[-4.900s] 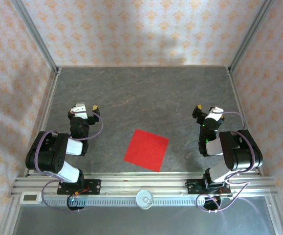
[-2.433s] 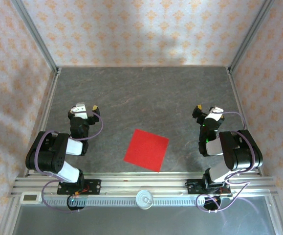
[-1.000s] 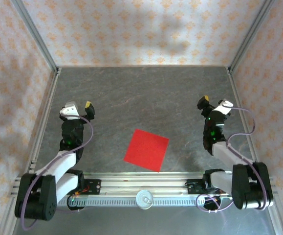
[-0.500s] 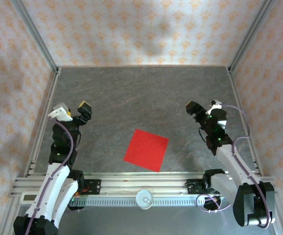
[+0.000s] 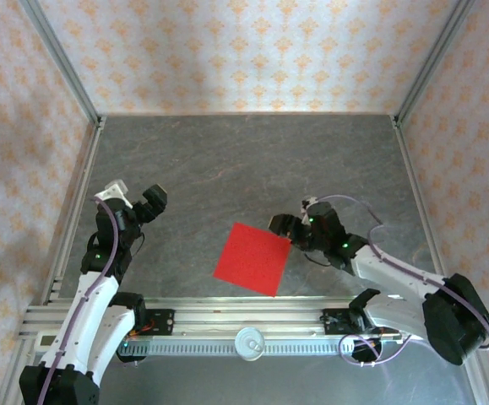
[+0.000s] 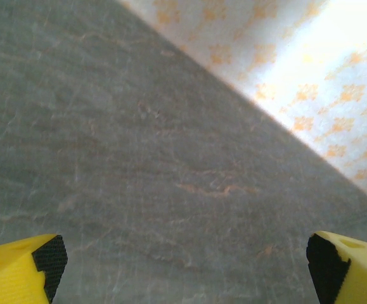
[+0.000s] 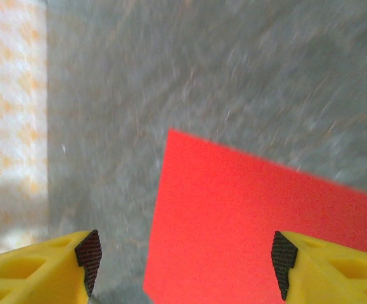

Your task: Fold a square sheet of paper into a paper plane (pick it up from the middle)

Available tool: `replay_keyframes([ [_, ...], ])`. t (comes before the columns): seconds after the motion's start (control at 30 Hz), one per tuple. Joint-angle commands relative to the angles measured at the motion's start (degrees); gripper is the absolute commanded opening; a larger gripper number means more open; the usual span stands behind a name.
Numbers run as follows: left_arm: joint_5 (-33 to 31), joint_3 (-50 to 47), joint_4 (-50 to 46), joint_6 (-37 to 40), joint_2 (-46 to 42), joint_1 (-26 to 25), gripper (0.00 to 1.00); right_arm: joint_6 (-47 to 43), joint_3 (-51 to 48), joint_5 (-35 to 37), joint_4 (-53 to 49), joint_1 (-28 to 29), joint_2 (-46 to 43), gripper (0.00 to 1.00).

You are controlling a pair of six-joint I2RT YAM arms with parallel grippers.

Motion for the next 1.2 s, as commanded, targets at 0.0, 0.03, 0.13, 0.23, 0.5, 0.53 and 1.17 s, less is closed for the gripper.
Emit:
replay_keyframes([
  [0.0,5.11,-0.02,-2.33,0.59,-1.56,0.26,0.99,1.89,1.0,1.4,-0.86,3.56,2.55,0.74],
  [0.03,6.75,-0.45,-1.6,0.56,-1.81,0.26,0.99,1.9,0.91,1.43,-0.62,4.44,3.6,0.73],
  [0.13,9.67,-0.7,-0.32,0.74,-0.97,0.25,0.99,1.64,0.59,1.29,0.3,5.86,7.07,0.72],
  [0.23,11.54,0.78,-1.32,2.72,1.5,0.32,0.99,1.73,0.17,1.33,2.26,6.09,10.19,0.71],
  [0.5,12.54,6.03,-6.9,9.28,7.95,0.29,0.99,-0.88,2.43,7.74,2.05,5.85,17.64,0.7],
  [0.53,12.7,6.24,-7.24,9.63,8.46,0.25,0.99,-1.73,3.58,8.53,1.35,5.59,19.12,0.7],
  [1.17,19.19,5.66,-7.23,9.87,14.61,0.29,0.99,-32.42,43.18,11.34,-19.45,-0.37,50.05,0.69],
])
